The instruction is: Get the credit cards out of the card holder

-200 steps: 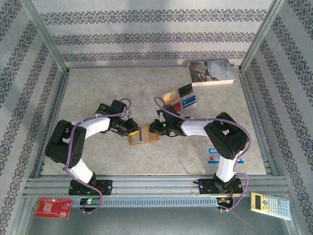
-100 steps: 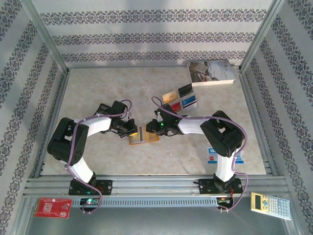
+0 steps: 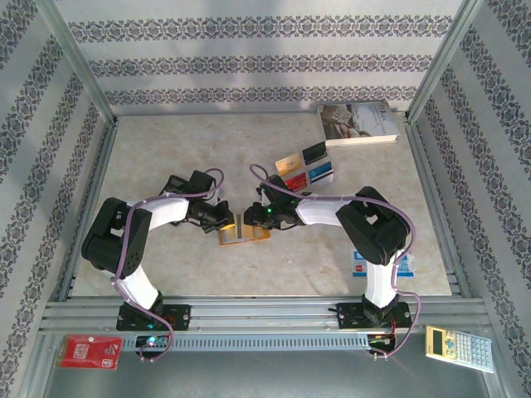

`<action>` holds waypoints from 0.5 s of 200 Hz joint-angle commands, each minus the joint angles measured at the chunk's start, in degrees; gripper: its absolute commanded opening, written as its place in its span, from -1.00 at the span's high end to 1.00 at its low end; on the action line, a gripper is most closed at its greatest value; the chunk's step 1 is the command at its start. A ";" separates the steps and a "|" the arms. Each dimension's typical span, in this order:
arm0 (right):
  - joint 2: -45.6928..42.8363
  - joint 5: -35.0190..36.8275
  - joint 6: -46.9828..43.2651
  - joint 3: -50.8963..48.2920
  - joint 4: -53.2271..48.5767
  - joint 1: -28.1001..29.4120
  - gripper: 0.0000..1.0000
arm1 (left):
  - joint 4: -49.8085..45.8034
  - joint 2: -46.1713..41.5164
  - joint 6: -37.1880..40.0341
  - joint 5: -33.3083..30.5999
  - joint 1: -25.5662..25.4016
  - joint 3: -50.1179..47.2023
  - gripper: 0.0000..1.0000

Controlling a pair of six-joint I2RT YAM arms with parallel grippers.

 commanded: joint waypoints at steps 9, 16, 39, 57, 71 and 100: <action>-0.74 -0.76 -1.39 -1.12 0.35 0.56 0.60 | -6.86 4.75 1.13 -9.64 0.59 -3.62 0.90; -1.27 -0.57 -1.51 -1.35 0.48 0.36 0.67 | -7.08 4.56 1.22 -9.67 0.53 -3.53 0.90; -3.04 0.72 -1.14 -2.83 1.10 -0.46 0.81 | -7.34 3.95 1.30 -9.34 0.58 -3.26 0.90; -5.02 2.71 -1.29 -4.62 1.10 -1.31 0.87 | -7.48 3.20 1.30 -9.08 0.57 -2.92 0.89; -6.70 4.10 -1.48 -6.13 1.09 -2.10 0.91 | -7.95 2.81 1.39 -9.12 0.56 -2.43 0.89; -10.19 6.30 -2.12 -9.02 1.14 -3.86 0.96 | -8.32 1.97 1.57 -8.48 0.53 -1.48 0.88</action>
